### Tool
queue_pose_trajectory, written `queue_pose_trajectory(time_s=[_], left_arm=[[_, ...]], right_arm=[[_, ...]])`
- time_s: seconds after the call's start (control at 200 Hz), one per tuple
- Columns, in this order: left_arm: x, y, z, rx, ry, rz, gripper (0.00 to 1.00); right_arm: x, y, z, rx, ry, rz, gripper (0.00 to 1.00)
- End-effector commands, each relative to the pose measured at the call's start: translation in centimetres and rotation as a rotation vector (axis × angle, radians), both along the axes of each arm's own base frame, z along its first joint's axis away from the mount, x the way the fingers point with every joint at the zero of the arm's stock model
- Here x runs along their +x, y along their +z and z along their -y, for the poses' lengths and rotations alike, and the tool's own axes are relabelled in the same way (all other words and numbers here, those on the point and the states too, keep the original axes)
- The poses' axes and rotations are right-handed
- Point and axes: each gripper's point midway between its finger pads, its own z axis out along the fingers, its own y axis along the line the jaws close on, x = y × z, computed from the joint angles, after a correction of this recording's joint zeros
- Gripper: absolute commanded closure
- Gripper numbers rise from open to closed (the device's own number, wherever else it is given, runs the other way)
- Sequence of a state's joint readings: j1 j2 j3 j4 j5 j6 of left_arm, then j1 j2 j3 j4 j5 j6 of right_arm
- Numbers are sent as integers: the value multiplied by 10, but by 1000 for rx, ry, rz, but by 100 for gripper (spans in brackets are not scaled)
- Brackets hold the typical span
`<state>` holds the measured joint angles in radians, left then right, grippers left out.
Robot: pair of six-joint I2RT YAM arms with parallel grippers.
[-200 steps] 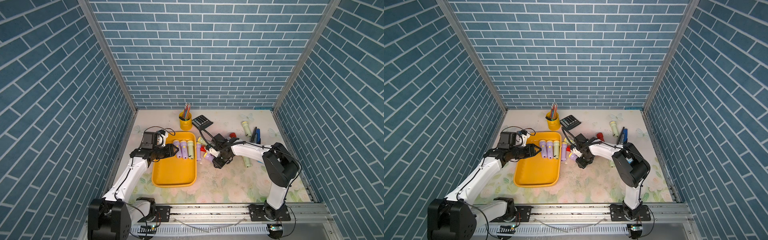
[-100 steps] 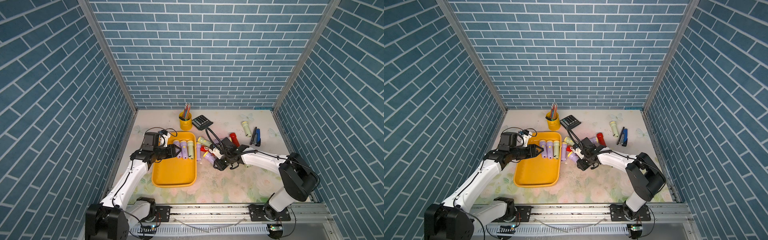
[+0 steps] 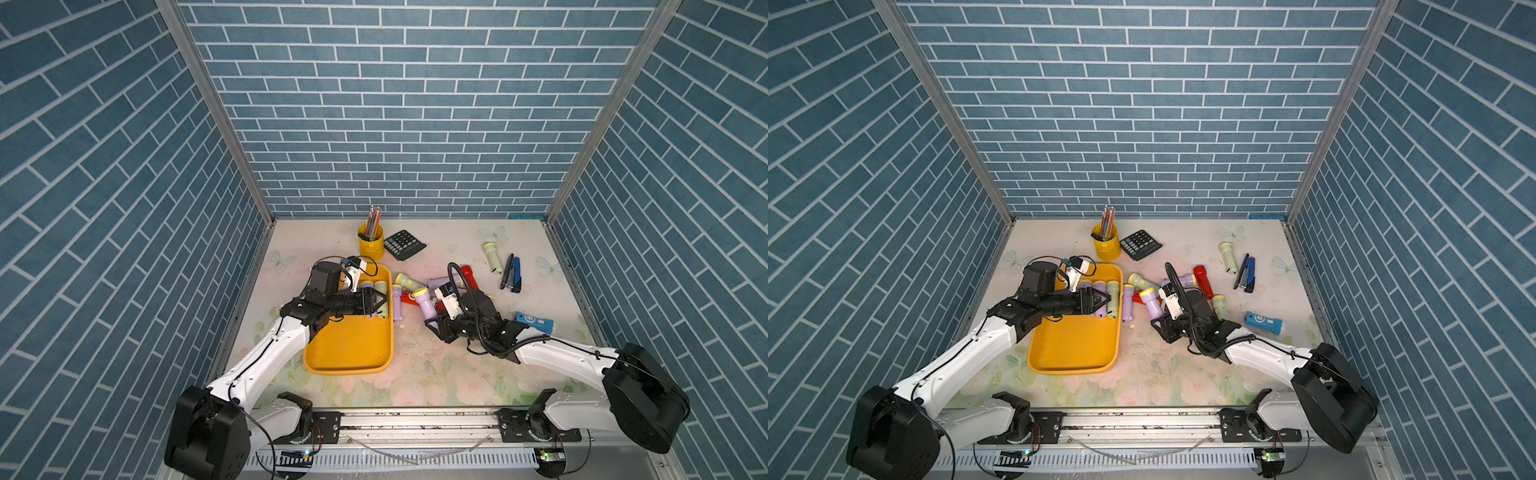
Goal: Put the flashlights into the storage boxes
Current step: Pick up the flashlight from the center of the board.
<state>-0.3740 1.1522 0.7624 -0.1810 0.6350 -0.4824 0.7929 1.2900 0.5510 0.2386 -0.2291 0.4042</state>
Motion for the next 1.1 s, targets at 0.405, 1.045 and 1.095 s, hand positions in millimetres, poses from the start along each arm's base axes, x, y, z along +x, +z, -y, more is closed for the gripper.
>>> queue_pose_trajectory(time_s=[0.405, 1.045, 1.095], left_arm=[[-4, 38, 62, -210, -158, 144, 49], [-10, 28, 80, -203, -191, 127, 51], [-9, 28, 80, -203, -189, 131, 51]], right_arm=[[8, 78, -50, 366, 18, 141, 83], [8, 90, -59, 395, 17, 153, 84], [8, 90, -61, 397, 20, 152, 84]])
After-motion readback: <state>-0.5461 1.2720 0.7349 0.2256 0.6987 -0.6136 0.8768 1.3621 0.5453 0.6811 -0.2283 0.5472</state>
